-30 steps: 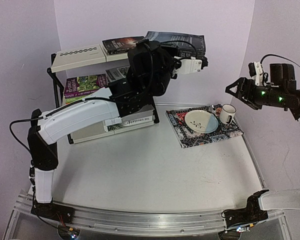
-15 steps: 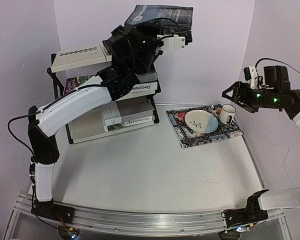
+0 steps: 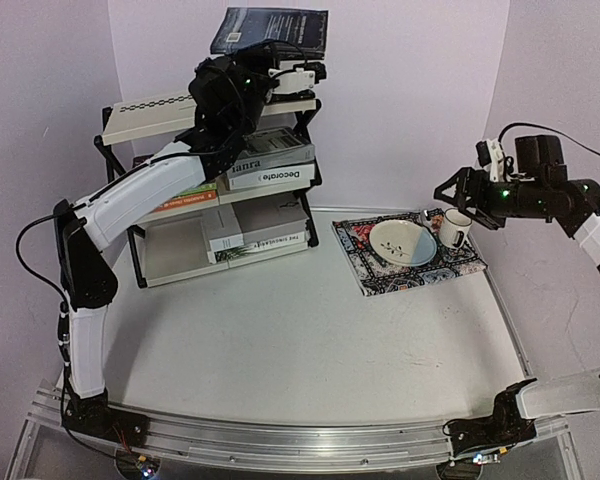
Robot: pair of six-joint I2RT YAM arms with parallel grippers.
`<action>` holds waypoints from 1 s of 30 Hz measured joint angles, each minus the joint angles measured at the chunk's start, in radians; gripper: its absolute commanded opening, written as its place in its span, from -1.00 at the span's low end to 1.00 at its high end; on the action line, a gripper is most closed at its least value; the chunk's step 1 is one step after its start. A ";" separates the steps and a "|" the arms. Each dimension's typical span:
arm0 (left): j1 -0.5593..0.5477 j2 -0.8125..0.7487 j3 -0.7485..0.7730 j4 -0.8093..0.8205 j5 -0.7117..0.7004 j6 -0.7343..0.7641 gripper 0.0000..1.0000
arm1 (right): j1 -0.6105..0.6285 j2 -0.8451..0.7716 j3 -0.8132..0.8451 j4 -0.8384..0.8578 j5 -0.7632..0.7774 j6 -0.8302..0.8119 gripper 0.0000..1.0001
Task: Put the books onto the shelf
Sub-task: Place the book in the book pile on the shelf.
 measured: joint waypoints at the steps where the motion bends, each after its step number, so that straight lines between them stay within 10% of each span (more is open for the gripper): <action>1: 0.021 0.000 -0.018 -0.002 -0.003 -0.004 -1.00 | 0.000 0.002 -0.004 0.005 -0.004 0.002 0.57; 30: 0.104 0.060 0.086 -0.424 -0.128 -0.224 -1.00 | 0.000 0.043 -0.057 0.070 -0.058 0.033 0.59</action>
